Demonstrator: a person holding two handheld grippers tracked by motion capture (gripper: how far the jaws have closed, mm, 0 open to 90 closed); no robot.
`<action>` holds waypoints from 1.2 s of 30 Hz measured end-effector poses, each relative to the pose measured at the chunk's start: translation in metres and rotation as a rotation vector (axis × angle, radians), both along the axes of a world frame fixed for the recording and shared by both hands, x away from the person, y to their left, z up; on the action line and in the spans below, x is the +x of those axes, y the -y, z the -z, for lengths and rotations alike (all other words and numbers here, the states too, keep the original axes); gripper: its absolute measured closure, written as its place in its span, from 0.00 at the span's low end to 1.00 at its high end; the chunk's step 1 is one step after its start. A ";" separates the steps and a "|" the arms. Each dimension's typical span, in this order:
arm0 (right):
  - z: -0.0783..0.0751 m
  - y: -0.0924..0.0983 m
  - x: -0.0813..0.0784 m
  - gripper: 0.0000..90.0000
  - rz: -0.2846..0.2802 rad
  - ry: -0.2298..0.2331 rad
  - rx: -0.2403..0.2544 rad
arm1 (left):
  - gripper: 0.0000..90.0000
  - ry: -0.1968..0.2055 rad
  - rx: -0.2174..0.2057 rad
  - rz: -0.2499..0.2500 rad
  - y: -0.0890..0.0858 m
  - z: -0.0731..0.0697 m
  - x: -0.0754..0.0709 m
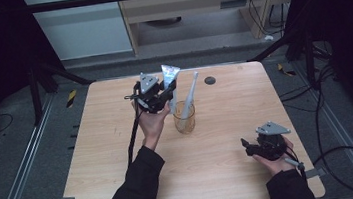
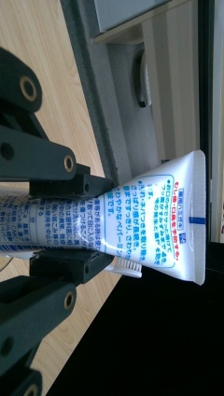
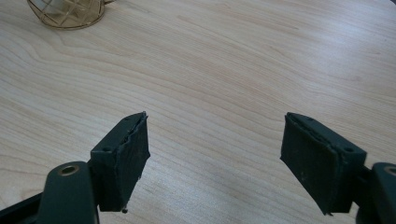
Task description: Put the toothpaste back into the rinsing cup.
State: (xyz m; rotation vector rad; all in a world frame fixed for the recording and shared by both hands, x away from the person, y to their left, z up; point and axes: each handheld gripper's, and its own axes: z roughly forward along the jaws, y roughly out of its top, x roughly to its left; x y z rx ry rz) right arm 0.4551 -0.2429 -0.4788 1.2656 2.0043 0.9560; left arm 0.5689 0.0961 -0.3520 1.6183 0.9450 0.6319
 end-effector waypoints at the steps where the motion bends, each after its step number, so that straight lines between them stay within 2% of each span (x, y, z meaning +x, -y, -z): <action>1: 0.000 0.000 0.000 0.26 0.001 0.000 -0.002 | 0.76 0.001 0.003 0.002 0.002 0.000 0.001; 9: 0.000 0.000 0.000 0.26 -0.003 0.007 -0.009 | 0.76 0.017 -0.003 0.005 0.014 0.004 0.008; 18: 0.001 0.000 0.000 0.27 -0.007 0.006 -0.017 | 0.76 0.017 0.007 0.016 0.027 0.021 0.014; 32: 0.002 -0.001 0.000 0.27 -0.015 0.003 -0.029 | 0.76 -0.009 0.033 0.037 0.027 0.045 0.014; 36: 0.003 -0.002 0.000 0.27 -0.014 0.001 -0.030 | 0.76 0.003 0.030 0.050 0.025 0.049 0.011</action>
